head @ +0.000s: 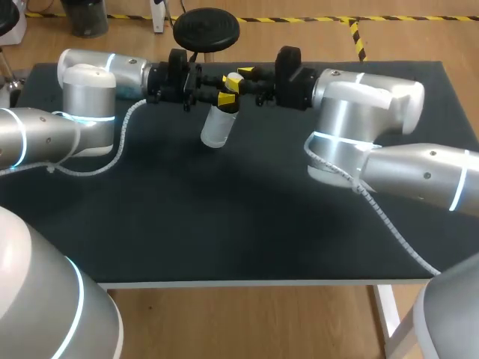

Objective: Unscrew the bottle cap

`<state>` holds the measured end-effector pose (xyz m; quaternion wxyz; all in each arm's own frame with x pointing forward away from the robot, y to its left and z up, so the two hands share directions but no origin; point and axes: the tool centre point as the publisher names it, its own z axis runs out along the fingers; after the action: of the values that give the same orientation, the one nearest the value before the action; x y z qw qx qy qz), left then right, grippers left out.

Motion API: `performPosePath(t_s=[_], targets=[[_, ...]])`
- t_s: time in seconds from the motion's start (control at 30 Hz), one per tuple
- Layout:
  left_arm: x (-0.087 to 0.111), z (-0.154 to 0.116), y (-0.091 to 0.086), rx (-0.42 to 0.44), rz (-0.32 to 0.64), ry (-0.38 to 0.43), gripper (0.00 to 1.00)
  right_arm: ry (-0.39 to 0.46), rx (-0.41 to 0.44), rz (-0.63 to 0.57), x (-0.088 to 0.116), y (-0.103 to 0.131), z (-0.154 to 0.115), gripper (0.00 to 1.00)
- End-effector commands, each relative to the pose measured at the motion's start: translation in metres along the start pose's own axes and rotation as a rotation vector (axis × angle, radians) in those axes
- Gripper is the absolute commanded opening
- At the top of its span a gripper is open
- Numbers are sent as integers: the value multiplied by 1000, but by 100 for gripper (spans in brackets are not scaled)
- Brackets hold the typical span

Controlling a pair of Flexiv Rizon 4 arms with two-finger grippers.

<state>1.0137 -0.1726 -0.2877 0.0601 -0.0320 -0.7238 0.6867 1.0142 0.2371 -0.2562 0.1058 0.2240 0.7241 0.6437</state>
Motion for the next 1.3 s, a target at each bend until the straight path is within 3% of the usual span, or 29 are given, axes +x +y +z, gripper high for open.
performPosePath(t_s=[0.03,0.4,0.77,1.3], targets=[[-4,1,2,1,0,5,0,97,30,-17,-5,1,0,0],[-4,1,2,1,0,5,0,433,167,-194,-6,4,3,0],[-4,1,2,1,0,5,0,709,259,-320,0,9,4,0],[-4,1,2,1,0,5,0,952,438,-467,-4,14,-5,0]])
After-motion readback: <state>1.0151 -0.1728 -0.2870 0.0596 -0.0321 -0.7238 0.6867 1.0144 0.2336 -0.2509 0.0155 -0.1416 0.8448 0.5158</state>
